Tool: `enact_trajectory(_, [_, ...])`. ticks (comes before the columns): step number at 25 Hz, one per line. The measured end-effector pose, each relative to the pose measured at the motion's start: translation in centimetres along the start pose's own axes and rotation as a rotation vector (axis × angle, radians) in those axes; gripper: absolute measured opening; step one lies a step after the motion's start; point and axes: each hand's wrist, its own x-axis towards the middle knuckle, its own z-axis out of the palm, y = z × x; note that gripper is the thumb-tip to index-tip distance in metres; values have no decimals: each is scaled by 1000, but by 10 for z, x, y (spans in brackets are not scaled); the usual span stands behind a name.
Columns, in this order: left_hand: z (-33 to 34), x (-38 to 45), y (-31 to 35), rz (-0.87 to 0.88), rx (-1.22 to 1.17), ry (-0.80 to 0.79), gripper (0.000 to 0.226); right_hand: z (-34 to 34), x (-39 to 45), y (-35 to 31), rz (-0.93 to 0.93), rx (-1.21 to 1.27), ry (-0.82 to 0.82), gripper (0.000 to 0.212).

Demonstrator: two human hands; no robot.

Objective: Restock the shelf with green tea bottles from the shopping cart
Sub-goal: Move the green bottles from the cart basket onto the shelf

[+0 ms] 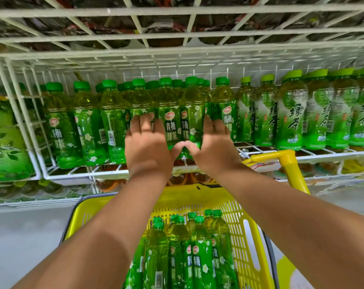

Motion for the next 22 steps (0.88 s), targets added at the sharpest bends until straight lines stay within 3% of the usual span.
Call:
enact_trajectory(3, [2,-14,-11,65,-43,-11,99,-5,-15,1,-62,-99,36,89])
enact_trajectory(8, [6,-59,-26,135,-81,11,91,-8,-60,5,-191,-188,36,87])
enact_trajectory(22, [36,-205,-65,170,-44,-426,96,43,-200,12,-234,-231,-274,85])
